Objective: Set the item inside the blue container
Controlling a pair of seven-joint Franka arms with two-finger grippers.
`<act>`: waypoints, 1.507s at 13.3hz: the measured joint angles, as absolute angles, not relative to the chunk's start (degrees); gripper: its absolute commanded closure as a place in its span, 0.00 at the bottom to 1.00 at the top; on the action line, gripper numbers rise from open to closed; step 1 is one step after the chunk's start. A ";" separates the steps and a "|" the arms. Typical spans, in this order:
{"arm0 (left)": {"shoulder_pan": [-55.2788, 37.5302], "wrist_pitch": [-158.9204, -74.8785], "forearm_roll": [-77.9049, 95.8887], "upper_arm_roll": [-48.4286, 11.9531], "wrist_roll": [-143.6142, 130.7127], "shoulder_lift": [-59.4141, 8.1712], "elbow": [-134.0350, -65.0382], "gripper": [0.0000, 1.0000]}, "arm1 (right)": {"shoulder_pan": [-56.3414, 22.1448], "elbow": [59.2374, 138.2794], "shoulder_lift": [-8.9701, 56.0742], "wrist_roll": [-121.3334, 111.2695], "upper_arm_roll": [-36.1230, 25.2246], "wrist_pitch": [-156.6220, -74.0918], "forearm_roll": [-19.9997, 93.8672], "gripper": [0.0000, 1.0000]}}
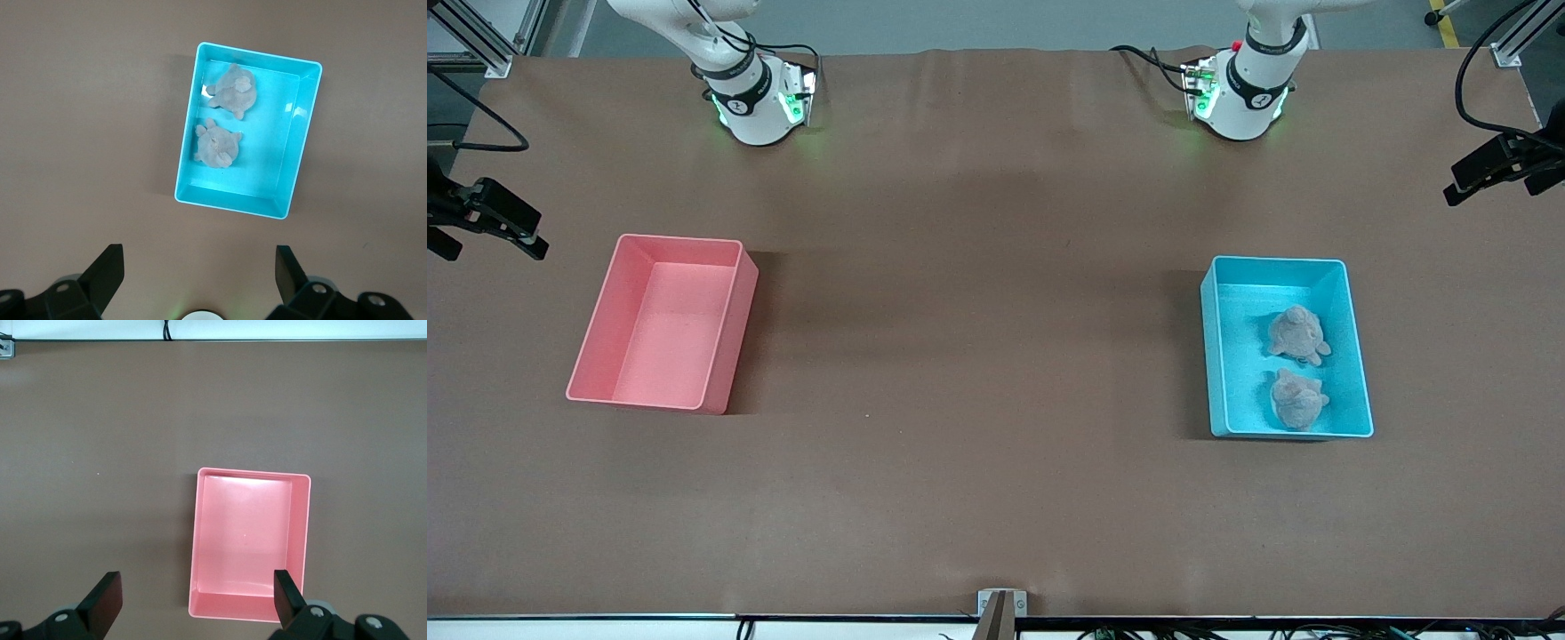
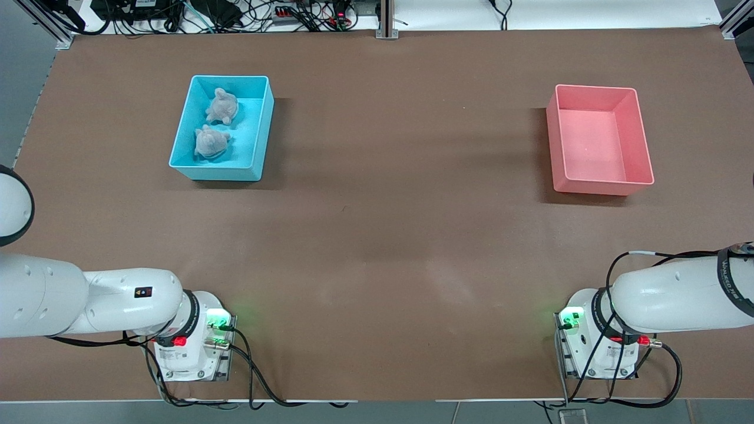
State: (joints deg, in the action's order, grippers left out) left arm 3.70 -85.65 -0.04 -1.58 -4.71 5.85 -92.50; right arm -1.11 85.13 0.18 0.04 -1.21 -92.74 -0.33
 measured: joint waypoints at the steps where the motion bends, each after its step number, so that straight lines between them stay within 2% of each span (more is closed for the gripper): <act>1: 3.73 -85.69 -0.04 -1.58 -4.71 5.84 -92.54 0.00 | -1.11 85.13 0.18 0.04 -1.21 -92.75 -0.33 0.00; 20: 3.81 -87.50 -0.04 -1.24 -4.36 5.52 -92.28 0.00 | -1.11 85.13 0.18 0.04 -1.21 -92.75 -0.33 0.00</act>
State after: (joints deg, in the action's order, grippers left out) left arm 3.81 -87.50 -0.04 -1.24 -4.36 5.52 -92.28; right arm -1.11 85.13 0.18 0.04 -1.21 -92.75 -0.33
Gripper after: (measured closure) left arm 0.000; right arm 0.000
